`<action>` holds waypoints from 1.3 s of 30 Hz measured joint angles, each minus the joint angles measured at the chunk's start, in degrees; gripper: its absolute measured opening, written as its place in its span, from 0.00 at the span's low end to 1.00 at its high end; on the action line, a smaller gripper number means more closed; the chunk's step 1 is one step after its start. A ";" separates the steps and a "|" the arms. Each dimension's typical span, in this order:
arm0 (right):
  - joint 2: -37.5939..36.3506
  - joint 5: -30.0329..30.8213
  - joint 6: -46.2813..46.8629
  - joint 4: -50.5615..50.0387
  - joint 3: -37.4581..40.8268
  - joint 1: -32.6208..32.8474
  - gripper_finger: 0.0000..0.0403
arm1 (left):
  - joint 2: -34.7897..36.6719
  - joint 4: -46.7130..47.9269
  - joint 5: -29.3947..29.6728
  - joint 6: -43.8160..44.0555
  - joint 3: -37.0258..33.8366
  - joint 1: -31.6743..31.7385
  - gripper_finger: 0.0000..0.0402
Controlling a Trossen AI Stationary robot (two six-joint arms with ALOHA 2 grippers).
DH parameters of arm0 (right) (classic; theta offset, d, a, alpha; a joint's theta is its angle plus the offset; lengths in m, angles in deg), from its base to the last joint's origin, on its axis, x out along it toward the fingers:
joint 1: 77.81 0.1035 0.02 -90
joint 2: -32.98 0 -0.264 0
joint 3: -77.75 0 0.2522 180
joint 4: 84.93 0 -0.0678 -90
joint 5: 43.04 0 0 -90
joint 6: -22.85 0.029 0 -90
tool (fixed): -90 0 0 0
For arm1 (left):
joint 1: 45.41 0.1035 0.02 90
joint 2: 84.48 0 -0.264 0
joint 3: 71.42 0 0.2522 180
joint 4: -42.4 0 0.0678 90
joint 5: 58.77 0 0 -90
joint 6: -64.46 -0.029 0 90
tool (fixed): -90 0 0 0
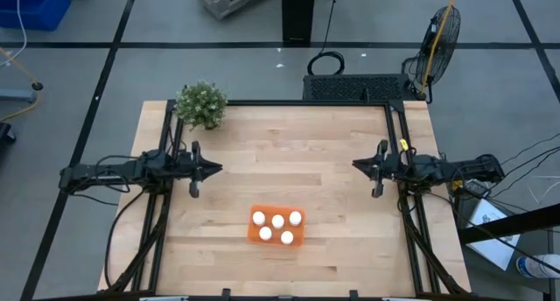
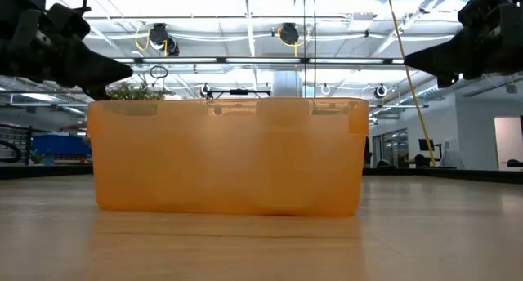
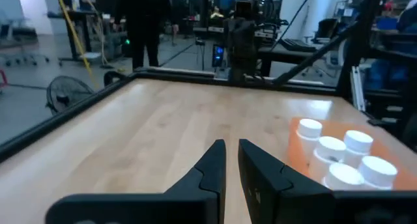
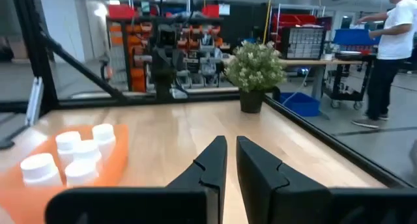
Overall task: Pick and place pill bottles into a basket
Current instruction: Return to Home Position
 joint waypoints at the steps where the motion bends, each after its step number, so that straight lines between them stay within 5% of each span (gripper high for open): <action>1: 0.04 0.05 -0.12 0.03 0.53 -0.05 0.07 | 0.13 -0.04 0.18 -0.79 0.00 -0.20 0.12; 7: 0.50 -0.11 -1.95 3.81 2.90 -0.07 0.08 | -0.24 0.62 4.17 -2.23 0.04 -0.81 0.12; 39: 2.93 -1.51 1.44 4.32 3.69 -0.08 0.08 | -1.34 0.48 2.00 -2.47 0.00 -0.82 0.12</action>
